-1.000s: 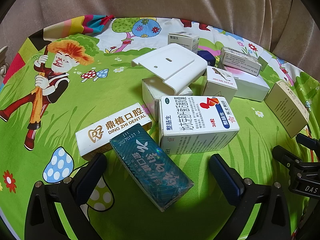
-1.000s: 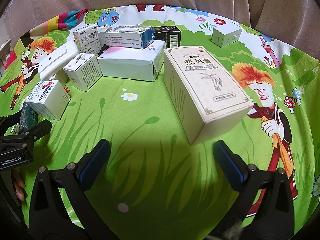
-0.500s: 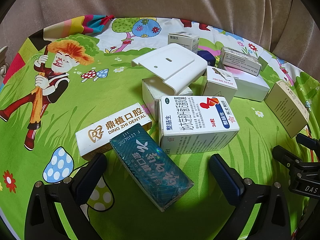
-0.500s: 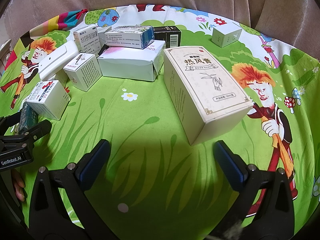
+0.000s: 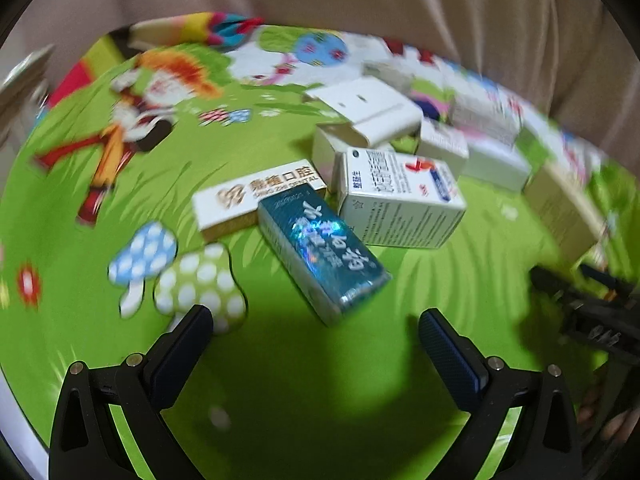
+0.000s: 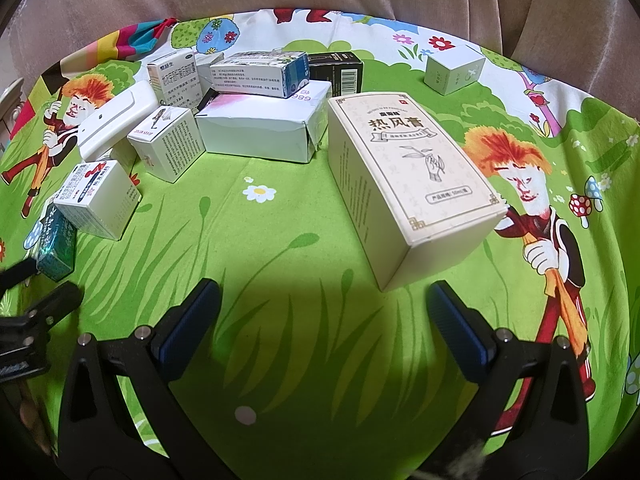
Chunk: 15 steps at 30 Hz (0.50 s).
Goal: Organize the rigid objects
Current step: 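Grasp the teal box with the left tool while the right tool grasps the white red-printed box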
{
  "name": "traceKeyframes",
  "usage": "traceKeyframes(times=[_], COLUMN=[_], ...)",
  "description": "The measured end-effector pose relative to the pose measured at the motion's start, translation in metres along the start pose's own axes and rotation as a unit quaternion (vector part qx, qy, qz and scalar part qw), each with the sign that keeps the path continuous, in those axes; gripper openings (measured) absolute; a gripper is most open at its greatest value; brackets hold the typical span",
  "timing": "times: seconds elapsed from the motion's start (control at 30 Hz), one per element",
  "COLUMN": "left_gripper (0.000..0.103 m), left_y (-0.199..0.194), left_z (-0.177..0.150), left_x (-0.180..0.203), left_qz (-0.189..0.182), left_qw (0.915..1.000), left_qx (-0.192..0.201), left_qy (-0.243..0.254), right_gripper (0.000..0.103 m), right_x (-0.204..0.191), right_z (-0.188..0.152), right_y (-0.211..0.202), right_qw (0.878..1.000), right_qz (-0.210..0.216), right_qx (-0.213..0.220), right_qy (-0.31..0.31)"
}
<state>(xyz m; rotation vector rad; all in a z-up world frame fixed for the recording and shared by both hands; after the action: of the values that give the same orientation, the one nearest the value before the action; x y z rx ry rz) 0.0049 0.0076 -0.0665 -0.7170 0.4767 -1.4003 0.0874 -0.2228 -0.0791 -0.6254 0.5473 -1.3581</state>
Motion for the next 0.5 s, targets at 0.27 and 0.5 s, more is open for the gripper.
traceKeyframes(times=[0.27,0.5], left_gripper=[0.103,0.039], left_y=[0.012,0.015], left_z=[0.014,0.031], left_x=[-0.009,-0.038], left_qz=[0.053,0.030], left_qw=[0.9969,0.9986], left_qx=[-0.003,0.023], left_qy=[-0.058,-0.037], right_gripper=[0.103,0.103], right_x=[0.001,0.003], right_z=[-0.001,-0.001], right_y=[0.000,0.000], right_qw=[1.000,1.000], right_qz=[0.000,-0.001], right_qx=[0.000,0.000], right_qy=[0.000,0.001])
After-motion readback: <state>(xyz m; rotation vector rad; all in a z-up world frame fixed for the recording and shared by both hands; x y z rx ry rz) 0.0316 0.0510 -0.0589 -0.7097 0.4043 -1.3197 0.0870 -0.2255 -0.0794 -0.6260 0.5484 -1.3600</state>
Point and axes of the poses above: each gripper's, at about its wrist camera, not at the fingertips, and y roughly the way its jaws point, x to its right, z to its top, the point moved 9 cm from there along y, roughly the way its jaws point, and after that the axes turned 9 degrees about x, right-handed, at the moved point
